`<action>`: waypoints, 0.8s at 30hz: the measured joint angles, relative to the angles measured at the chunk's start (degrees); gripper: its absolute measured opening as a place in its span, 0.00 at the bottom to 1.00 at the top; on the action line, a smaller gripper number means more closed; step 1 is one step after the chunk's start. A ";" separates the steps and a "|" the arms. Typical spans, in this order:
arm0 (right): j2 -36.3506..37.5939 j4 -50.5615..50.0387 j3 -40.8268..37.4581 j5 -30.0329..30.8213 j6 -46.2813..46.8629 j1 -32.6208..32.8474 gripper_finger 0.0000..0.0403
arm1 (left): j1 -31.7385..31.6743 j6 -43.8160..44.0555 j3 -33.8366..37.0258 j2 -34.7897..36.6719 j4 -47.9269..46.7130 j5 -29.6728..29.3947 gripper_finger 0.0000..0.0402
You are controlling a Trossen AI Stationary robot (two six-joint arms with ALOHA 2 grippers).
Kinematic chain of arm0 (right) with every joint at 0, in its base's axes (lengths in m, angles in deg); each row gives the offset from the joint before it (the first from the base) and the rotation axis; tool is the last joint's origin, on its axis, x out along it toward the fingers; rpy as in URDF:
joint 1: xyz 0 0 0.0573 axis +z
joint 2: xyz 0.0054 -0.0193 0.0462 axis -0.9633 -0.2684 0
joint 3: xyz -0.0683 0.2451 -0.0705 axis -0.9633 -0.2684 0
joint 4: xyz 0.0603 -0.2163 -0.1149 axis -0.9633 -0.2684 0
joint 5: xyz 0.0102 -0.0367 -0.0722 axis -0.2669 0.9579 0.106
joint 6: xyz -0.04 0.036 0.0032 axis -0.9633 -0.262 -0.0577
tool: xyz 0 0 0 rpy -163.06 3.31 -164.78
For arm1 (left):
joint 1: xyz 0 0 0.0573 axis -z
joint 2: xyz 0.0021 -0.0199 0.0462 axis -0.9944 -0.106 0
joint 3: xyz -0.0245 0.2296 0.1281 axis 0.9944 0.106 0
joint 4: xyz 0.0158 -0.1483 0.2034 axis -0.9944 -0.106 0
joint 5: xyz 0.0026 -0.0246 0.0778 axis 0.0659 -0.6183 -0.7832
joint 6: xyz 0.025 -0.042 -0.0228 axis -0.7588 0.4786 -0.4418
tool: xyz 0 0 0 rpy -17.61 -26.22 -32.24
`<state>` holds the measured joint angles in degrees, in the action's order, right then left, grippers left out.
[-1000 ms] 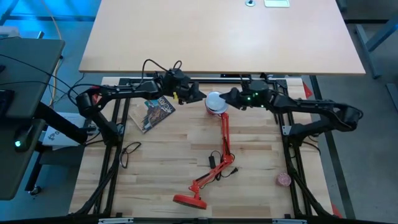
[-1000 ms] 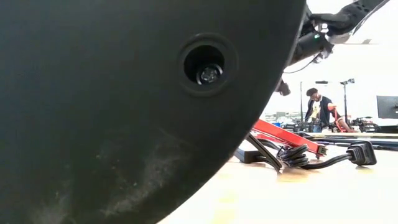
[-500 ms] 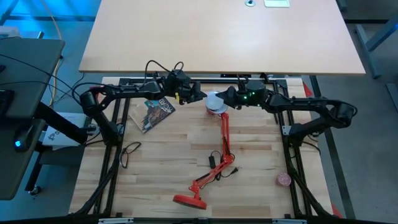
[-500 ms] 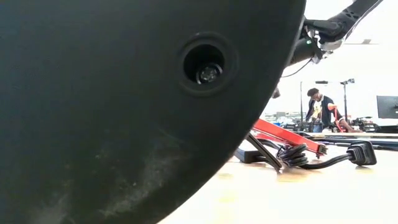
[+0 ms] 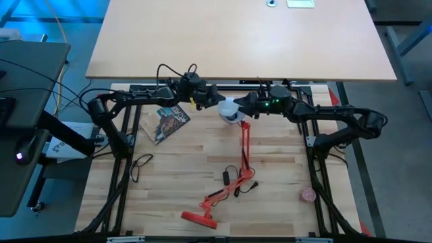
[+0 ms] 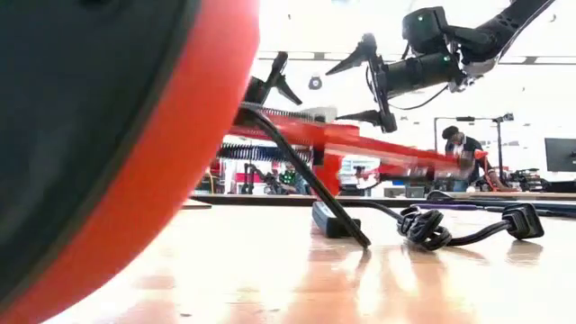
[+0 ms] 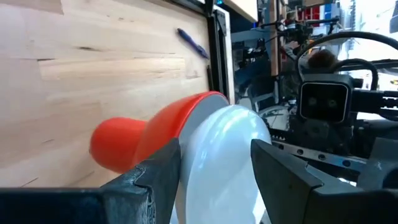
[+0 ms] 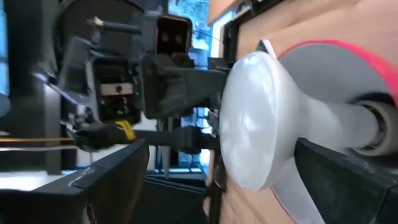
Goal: Screw lightbulb
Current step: Remove the lightbulb from the red lamp
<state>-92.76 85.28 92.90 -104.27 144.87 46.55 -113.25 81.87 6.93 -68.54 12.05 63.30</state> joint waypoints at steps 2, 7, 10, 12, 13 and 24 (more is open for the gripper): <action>0.00 -1.83 0.06 -1.24 -1.75 0.02 0.97 | 0.02 -0.28 0.00 -0.08 -0.27 -0.02 0.46; 0.21 -3.90 0.08 -7.66 -8.17 -0.41 0.97 | -0.18 -0.64 0.00 -0.09 -0.23 2.01 0.46; 1.34 -5.54 0.25 -12.06 -12.05 -1.72 0.97 | -1.04 -2.40 0.00 -0.06 -0.45 4.15 0.46; 2.56 -9.08 0.30 -13.48 -15.19 -2.90 0.97 | -1.92 -2.86 0.00 0.30 -0.32 5.14 0.46; 3.13 -10.95 0.30 -13.54 -16.63 -3.48 0.97 | -2.46 -2.89 0.00 0.68 -0.29 5.26 0.46; 7.06 -48.86 18.00 -7.03 -45.16 -4.56 0.88 | -6.73 -15.66 1.15 7.98 -16.46 5.34 0.46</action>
<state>-85.70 36.42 110.91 -111.30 99.71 41.99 -119.98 66.22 8.08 -60.57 -4.40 68.64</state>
